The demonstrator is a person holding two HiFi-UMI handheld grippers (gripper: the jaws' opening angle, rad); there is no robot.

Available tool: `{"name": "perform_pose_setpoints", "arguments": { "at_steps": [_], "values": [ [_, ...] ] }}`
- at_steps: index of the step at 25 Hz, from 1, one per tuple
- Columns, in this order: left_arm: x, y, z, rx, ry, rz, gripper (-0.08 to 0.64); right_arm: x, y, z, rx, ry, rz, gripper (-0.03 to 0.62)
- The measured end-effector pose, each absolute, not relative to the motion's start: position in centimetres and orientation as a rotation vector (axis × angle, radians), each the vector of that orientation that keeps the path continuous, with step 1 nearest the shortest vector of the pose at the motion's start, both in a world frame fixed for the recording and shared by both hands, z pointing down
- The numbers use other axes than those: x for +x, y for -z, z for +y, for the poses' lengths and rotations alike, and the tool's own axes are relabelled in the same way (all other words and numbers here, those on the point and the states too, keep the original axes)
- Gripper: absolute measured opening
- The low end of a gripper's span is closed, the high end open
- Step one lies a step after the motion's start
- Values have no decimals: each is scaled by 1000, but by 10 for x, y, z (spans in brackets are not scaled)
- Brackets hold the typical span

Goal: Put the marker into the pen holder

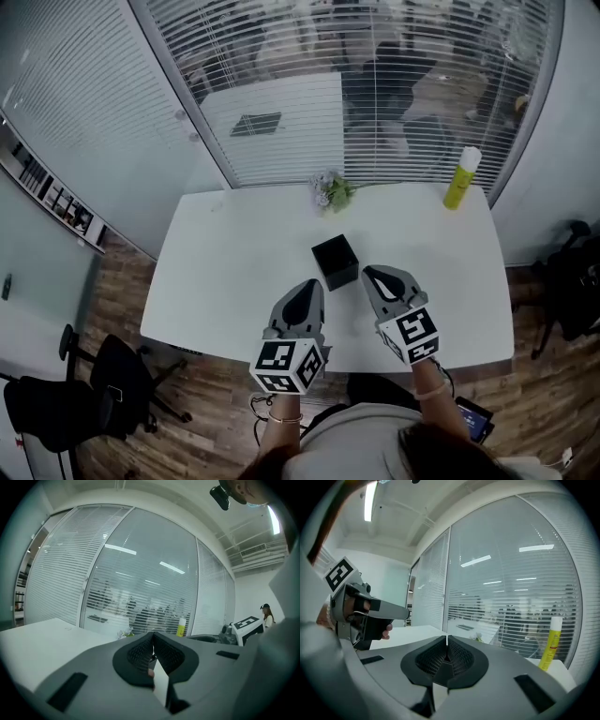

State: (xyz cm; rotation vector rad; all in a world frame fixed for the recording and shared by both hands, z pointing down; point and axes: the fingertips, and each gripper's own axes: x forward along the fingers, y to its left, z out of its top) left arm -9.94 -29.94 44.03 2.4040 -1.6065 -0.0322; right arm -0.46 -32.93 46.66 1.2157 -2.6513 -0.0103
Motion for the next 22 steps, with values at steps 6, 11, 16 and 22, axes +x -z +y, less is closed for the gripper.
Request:
{"name": "perform_pose_setpoints", "arguments": {
  "at_steps": [6,11,16,22],
  "values": [
    [-95,-434,-277,2426,31,-1598,20,2,-456,-306,1244,28,-2650,33],
    [-88,-431,-259,2452,26,-1582,20,7,-454,-285,1264,37,-2640,32],
    [-84,-425,-238,2479,29,-1576,20,12,-446,-263,1288,59,-2637,29],
    [-79,-421,-221,2501,29,-1566,20,19,-439,-247,1307,66,-2635,29]
  ]
}}
